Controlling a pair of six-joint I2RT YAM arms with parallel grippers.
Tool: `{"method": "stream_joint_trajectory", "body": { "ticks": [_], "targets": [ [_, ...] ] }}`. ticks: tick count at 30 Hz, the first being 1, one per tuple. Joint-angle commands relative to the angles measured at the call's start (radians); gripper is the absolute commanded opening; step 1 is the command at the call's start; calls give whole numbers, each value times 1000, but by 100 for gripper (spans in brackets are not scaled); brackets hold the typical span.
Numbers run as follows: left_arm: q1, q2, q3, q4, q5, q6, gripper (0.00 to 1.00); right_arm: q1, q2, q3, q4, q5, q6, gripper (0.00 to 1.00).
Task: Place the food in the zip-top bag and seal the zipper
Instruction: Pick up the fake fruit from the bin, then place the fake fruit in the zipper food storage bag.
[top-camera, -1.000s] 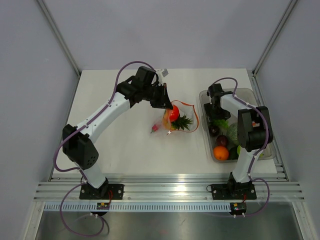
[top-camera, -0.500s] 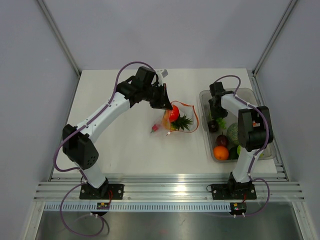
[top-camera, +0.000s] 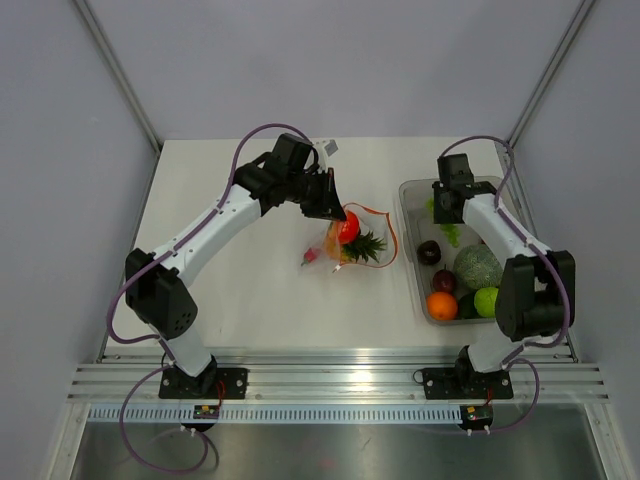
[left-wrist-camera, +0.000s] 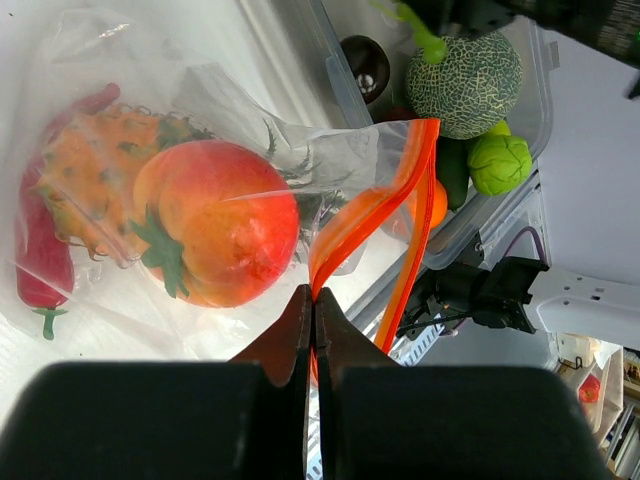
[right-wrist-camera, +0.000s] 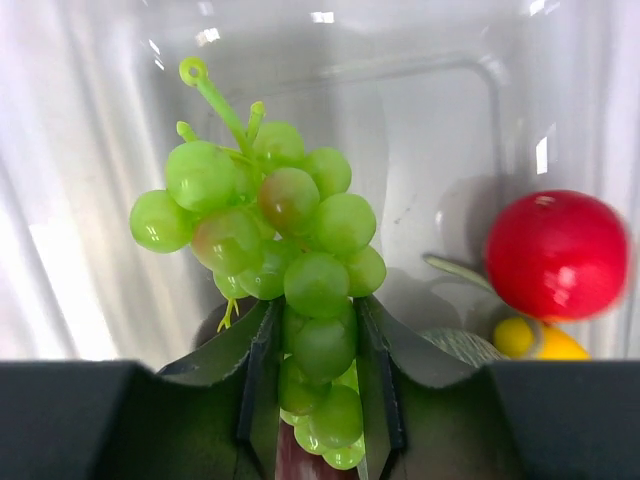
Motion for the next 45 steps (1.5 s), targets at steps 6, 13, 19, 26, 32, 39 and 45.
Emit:
{"method": "stream_joint_trajectory", "body": {
  "ticks": [6, 13, 19, 26, 32, 39, 45],
  "targets": [
    [-4, -7, 83, 23, -7, -1, 0, -5, -325, -7, -19, -202, 49, 24],
    [-3, -38, 40, 175, -62, -174, 0, -3, -508, -36, 67, -392, 287, 24],
    [0, -27, 50, 238, -47, -250, 0, 40, -586, -77, 240, -574, 480, 25],
    [-1, -20, 34, 247, -5, -244, 0, 96, -625, -178, 424, -636, 557, 26],
    [-13, -10, 23, 275, 13, -253, 0, 184, -582, -229, 510, -632, 553, 27],
    [-15, -4, 14, 278, 27, -255, 0, 306, -522, -309, 562, -583, 476, 30],
    [-15, -6, 1, 278, 42, -244, 0, 331, -457, -416, 576, -552, 470, 30]
  ]
}}
